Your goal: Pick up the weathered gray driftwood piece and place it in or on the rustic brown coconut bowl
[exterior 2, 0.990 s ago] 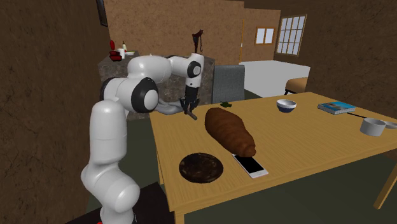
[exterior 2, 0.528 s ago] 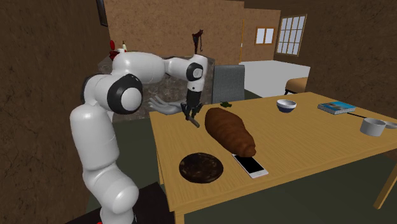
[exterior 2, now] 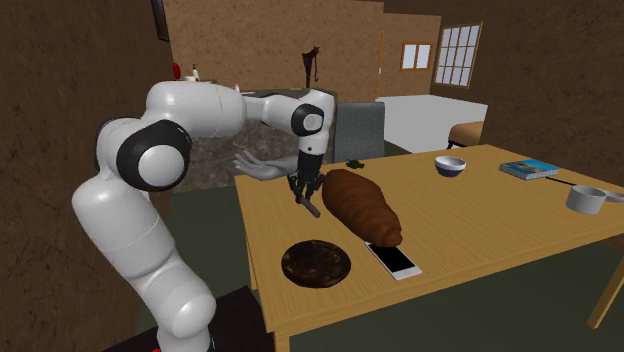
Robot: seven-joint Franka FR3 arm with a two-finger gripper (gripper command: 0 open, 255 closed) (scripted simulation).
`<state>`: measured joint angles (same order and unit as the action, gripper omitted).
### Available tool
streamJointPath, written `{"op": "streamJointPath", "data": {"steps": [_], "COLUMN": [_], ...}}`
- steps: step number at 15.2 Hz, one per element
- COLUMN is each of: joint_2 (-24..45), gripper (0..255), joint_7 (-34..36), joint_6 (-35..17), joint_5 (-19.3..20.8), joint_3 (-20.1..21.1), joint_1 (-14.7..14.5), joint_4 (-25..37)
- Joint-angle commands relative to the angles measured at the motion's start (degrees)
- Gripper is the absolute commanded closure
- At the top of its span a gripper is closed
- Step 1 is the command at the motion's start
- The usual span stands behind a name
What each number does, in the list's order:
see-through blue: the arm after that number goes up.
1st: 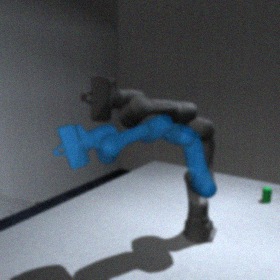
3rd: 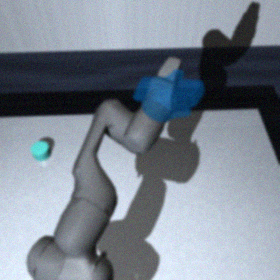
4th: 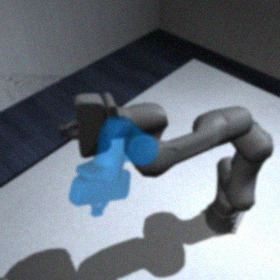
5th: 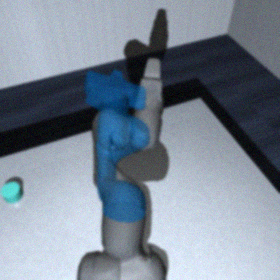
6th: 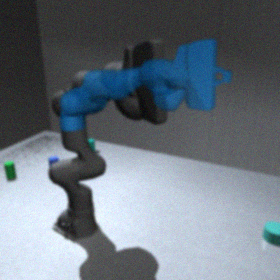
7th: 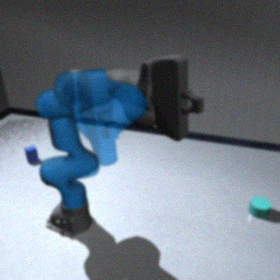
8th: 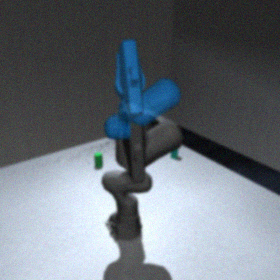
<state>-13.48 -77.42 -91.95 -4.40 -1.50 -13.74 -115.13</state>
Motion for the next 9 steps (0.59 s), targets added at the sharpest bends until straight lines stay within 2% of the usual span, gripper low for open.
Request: {"op": "streamJointPath", "data": {"steps": [1, 9], "joint_2": [-2.6, -11.4], "gripper": [255, 255], "joint_7": [-2.4, -11.4], "joint_6": [0.3, 1.7], "joint_5": [0.9, 5.6], "joint_3": [-1.5, -7.7], "joint_1": [1.1, 5.4], "joint_4": [-2.5, -10.3]}}
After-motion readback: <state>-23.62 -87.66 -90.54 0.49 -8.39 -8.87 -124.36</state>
